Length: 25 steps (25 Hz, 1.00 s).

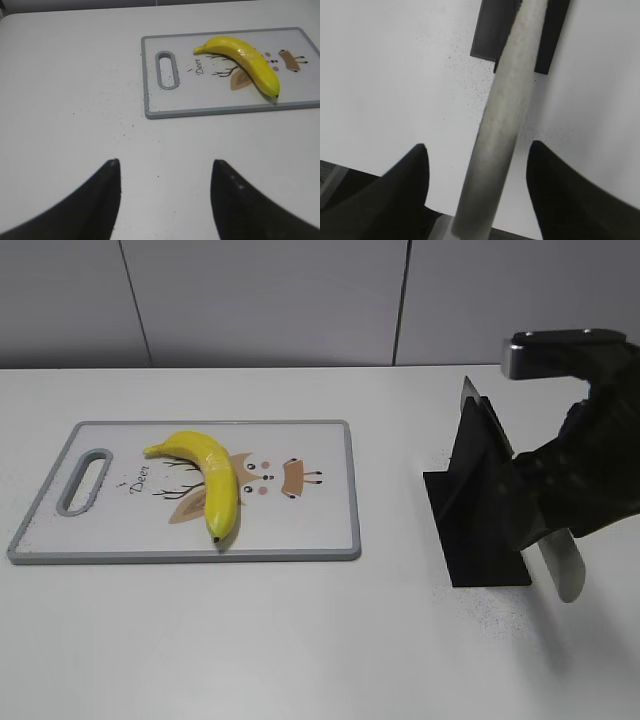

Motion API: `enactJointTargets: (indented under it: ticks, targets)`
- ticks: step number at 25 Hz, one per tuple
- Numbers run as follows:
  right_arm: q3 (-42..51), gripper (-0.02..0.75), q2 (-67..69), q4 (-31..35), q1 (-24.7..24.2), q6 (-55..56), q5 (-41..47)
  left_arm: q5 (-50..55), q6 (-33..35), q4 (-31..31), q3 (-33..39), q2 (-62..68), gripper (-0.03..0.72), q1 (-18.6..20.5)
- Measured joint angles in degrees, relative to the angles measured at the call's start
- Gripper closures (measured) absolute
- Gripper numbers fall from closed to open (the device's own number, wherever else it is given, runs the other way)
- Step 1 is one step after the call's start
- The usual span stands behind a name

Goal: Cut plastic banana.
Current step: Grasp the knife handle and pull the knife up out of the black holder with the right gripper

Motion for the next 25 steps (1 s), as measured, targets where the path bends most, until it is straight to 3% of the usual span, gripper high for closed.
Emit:
enactJointTargets:
  ticks: [6, 11, 25]
  targets:
    - [0.0, 0.367, 5.5, -0.2, 0.0, 2.7, -1.7, 0.0, 0.0, 0.0, 0.0, 0.0, 0.131, 0.0]
    - [0.0, 0.563, 6.1, -1.0, 0.0, 6.3, -1.3, 0.0, 0.0, 0.0, 0.0, 0.0, 0.131, 0.0]
    - [-5.4, 0.573, -4.1, 0.0, 0.0, 9.5, 4.7, 0.0, 0.0, 0.0, 0.0, 0.0, 0.142, 0.0]
